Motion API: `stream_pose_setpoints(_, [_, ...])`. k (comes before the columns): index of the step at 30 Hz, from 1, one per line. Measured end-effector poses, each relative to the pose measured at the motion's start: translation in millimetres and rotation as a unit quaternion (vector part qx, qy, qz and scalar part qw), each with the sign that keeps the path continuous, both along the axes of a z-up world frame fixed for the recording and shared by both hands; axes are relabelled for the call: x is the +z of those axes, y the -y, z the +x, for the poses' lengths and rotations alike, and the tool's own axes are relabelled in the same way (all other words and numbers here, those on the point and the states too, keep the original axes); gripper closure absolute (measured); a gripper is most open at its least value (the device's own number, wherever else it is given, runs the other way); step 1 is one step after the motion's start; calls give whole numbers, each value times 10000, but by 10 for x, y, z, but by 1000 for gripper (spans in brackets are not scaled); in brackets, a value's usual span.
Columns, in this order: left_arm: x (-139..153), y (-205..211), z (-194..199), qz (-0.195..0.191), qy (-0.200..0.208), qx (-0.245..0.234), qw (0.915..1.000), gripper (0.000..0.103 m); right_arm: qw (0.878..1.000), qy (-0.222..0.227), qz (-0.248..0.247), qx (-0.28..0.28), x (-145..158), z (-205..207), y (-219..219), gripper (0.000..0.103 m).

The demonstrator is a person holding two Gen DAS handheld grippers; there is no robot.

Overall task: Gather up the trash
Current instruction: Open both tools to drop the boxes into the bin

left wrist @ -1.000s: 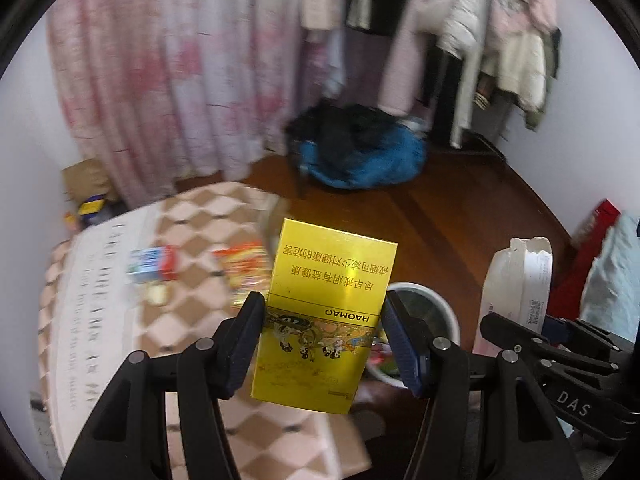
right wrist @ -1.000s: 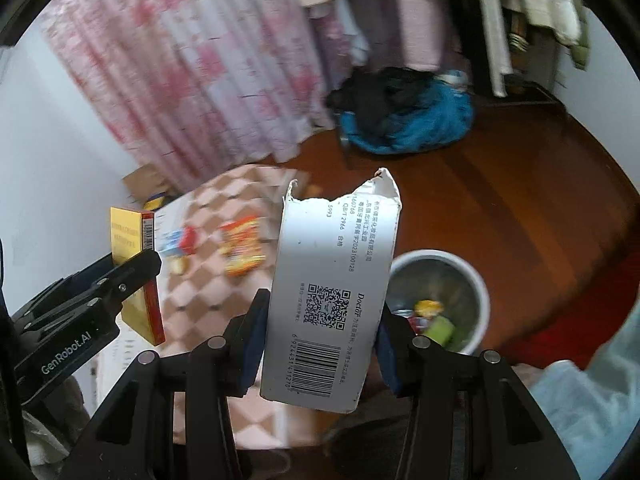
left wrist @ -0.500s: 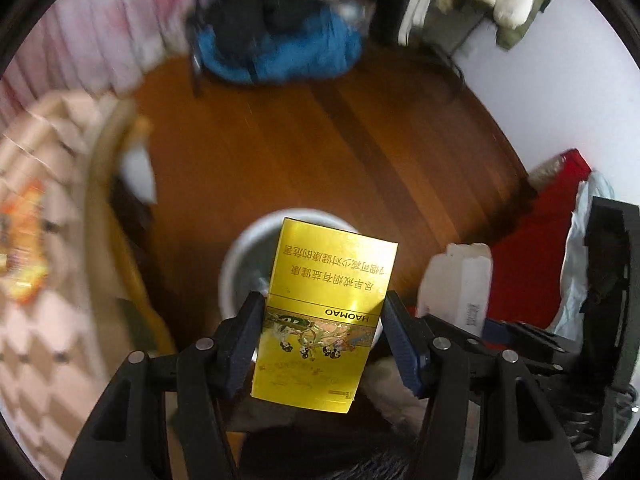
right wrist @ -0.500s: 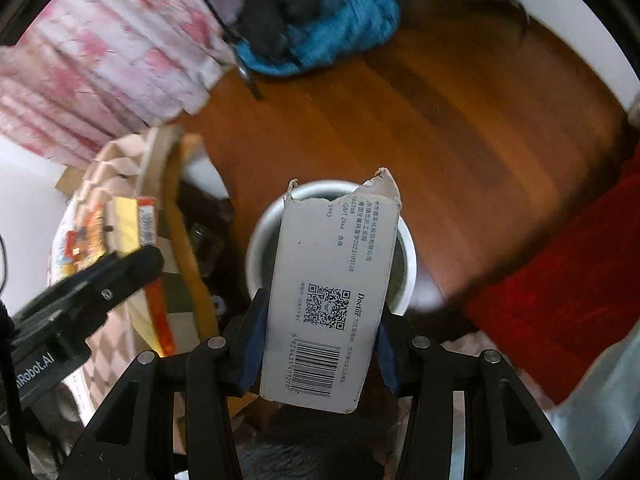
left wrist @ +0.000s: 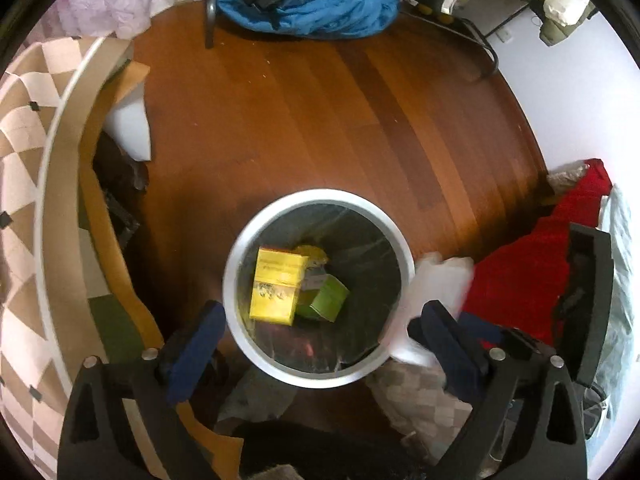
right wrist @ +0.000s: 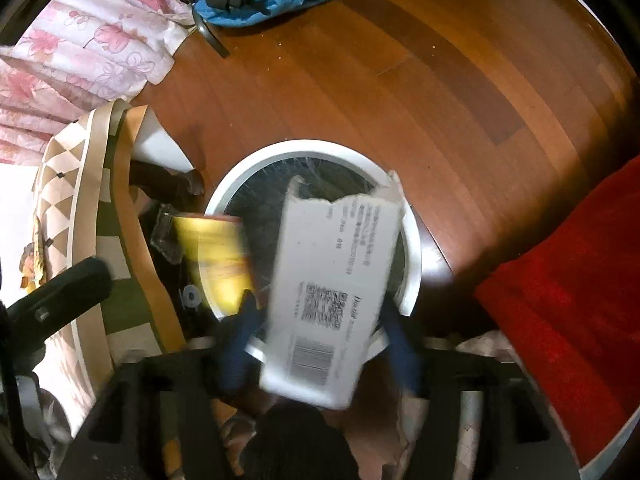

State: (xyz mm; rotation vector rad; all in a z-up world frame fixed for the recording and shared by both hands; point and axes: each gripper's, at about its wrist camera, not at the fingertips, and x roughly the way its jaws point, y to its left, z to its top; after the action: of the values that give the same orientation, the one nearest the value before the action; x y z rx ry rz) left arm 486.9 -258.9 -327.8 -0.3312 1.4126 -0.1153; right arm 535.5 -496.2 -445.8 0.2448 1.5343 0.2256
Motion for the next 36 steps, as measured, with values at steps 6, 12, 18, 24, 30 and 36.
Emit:
stream_pose_setpoints(6, [102, -91, -139, 477, 337, 117, 9982, 3, 9996, -85, -266, 8, 64, -71, -13, 0])
stream_pose_setpoints(12, [179, -132, -311, 975, 553, 124, 9936, 3, 9985, -122, -518, 113, 223, -212, -51, 0])
stream_pose_setpoints(18, [318, -108, -418, 1076, 675, 159, 9918, 3, 9970, -176, -734, 192, 339, -369, -70, 0])
stream_pose_setpoints(24, [548, -121, -537, 1131, 869, 196, 9896, 3, 9960, 18, -875, 172, 601, -472, -43, 0])
stream_pose_setpoints(30, [821, -145, -693, 1255, 1114, 207, 9856, 3, 9952, 291, -921, 137, 971, -600, -35, 0])
stream_pose_setpoints(36, [1134, -244, -910, 1390, 1372, 287, 9803, 3, 9952, 591, -773, 43, 1403, -790, -55, 0])
